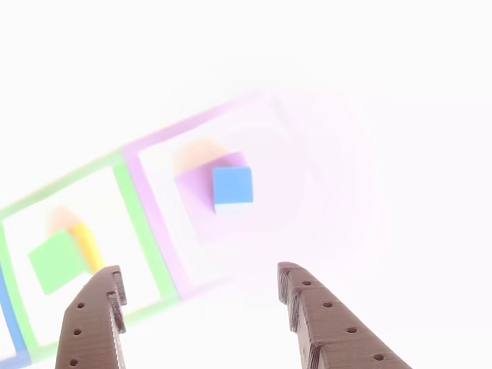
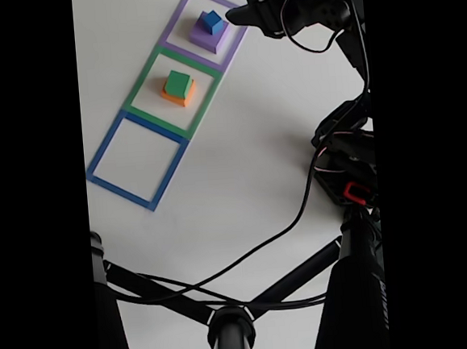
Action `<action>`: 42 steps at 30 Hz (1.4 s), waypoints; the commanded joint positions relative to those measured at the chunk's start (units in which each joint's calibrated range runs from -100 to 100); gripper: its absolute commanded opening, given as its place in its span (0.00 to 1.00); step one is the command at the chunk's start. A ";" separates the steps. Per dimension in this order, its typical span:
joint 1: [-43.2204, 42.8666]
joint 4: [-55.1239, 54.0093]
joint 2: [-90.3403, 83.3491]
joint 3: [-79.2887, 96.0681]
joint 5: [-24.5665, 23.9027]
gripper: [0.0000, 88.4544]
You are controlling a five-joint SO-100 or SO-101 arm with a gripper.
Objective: Tower of hanoi
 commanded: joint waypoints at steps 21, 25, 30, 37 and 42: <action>-0.41 -77.29 25.18 33.70 0.00 0.30; 0.17 -81.33 28.82 33.70 0.00 0.31; 0.84 -85.14 32.53 33.61 0.00 0.31; 1.22 -90.97 38.50 33.52 0.00 0.30; 1.70 -96.56 43.91 32.97 0.00 0.29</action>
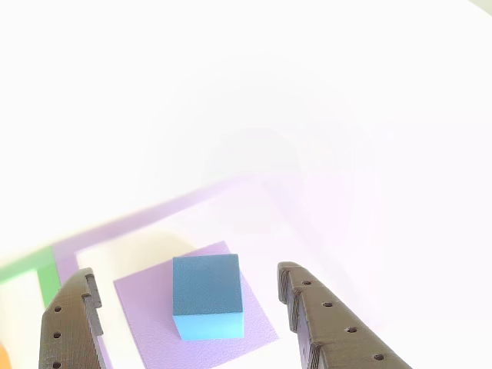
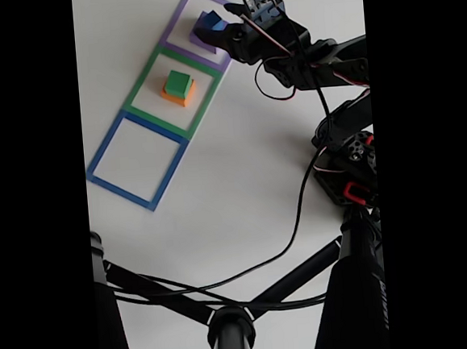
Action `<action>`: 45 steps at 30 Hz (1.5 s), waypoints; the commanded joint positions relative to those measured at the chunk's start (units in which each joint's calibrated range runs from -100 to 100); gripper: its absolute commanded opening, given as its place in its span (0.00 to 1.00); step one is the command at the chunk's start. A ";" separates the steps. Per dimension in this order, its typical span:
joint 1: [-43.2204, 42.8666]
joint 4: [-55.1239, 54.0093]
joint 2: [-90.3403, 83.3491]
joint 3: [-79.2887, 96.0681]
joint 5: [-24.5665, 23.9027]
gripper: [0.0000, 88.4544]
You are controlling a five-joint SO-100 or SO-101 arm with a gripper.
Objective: Tower of hanoi
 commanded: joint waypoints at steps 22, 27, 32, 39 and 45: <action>0.35 -22.16 20.69 -5.42 0.00 0.26; -0.03 -22.24 20.85 -5.33 0.00 0.23; -0.42 -22.24 20.93 -5.33 0.00 0.17; -0.71 -22.24 21.01 -5.42 0.00 0.11; -1.28 -22.24 21.09 -5.42 0.00 0.06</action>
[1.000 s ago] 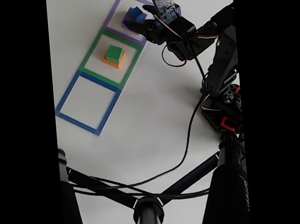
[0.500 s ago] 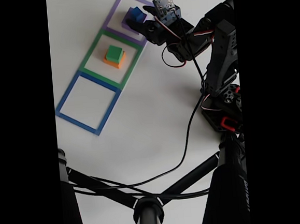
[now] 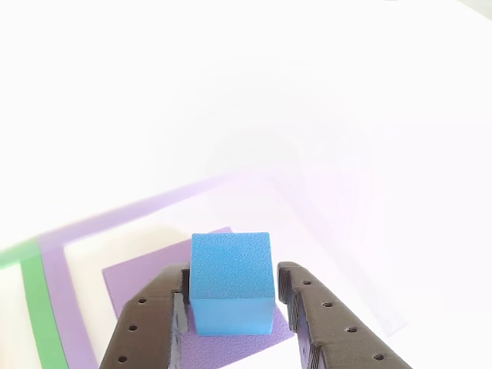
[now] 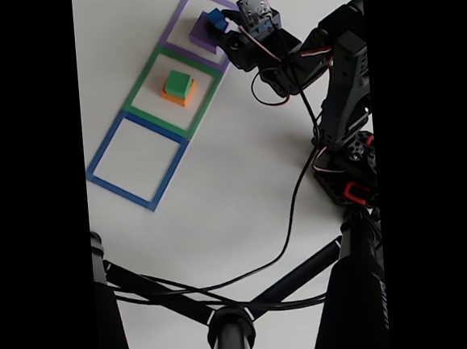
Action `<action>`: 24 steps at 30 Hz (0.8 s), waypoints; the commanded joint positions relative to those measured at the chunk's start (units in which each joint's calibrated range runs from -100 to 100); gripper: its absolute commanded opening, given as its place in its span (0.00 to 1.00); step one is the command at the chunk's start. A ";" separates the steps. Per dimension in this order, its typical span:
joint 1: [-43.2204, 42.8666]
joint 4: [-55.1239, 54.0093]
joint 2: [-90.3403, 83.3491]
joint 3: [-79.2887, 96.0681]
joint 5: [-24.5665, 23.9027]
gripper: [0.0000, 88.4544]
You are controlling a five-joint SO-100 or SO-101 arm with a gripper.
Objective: Tower of hanoi
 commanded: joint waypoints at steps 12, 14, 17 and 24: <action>-1.91 -0.56 -2.62 -1.15 0.00 0.01; -2.30 1.71 -5.28 -0.60 0.00 0.00; -2.78 7.86 -12.06 0.58 0.00 0.00; -4.31 43.98 -38.47 -3.15 0.00 0.00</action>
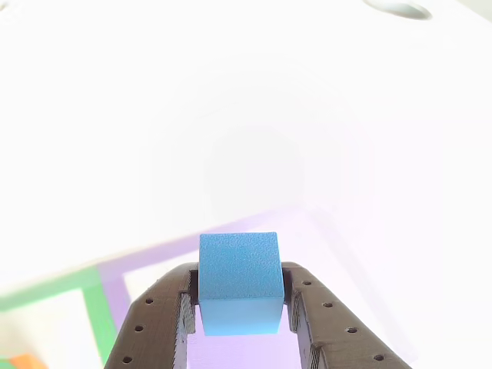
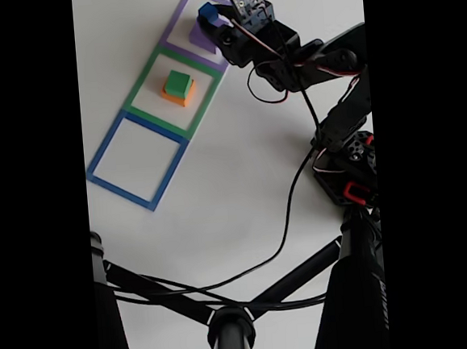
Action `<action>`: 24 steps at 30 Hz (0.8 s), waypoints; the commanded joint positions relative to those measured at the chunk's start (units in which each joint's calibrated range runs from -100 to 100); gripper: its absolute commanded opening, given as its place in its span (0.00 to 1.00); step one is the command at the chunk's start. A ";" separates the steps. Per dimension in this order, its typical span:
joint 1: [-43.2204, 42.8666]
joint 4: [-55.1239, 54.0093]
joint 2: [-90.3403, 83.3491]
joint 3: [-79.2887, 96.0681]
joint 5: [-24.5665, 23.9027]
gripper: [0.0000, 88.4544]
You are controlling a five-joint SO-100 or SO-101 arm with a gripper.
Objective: Tower of hanoi
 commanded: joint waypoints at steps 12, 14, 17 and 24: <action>-6.50 92.85 -27.55 -49.11 0.00 0.00; -8.13 101.75 -26.10 -57.93 0.00 0.00; -9.95 112.04 -24.08 -68.84 0.00 0.00; -13.88 127.26 -22.55 -83.38 0.00 0.00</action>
